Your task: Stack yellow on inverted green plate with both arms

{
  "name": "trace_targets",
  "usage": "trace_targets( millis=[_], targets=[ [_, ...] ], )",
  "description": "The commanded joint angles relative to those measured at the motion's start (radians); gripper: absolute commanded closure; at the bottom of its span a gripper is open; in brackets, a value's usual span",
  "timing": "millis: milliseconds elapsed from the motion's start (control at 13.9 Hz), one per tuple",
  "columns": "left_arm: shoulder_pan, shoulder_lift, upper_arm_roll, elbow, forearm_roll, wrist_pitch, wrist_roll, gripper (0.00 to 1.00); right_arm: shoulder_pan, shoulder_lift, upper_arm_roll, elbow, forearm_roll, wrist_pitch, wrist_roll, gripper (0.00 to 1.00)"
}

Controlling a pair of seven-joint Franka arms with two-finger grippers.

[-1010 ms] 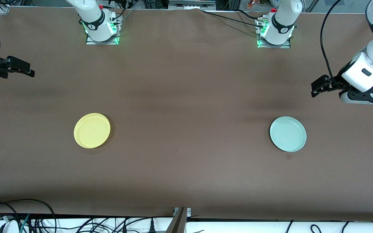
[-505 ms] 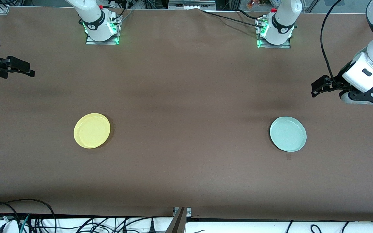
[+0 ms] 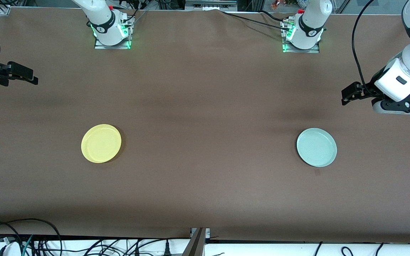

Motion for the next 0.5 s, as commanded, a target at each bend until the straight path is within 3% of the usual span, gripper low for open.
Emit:
trace_targets(
  millis=[0,433],
  targets=[
    [-0.016,0.072,-0.003,0.019,-0.012,-0.012,0.01,0.0,-0.006,-0.005,-0.002,0.008,0.013,-0.006,-0.014,0.0],
    [0.053,0.291,0.008,0.016,-0.011,0.242,0.106,0.0,-0.008,-0.005,-0.002,0.008,0.013,-0.005,-0.014,0.0]
  ],
)
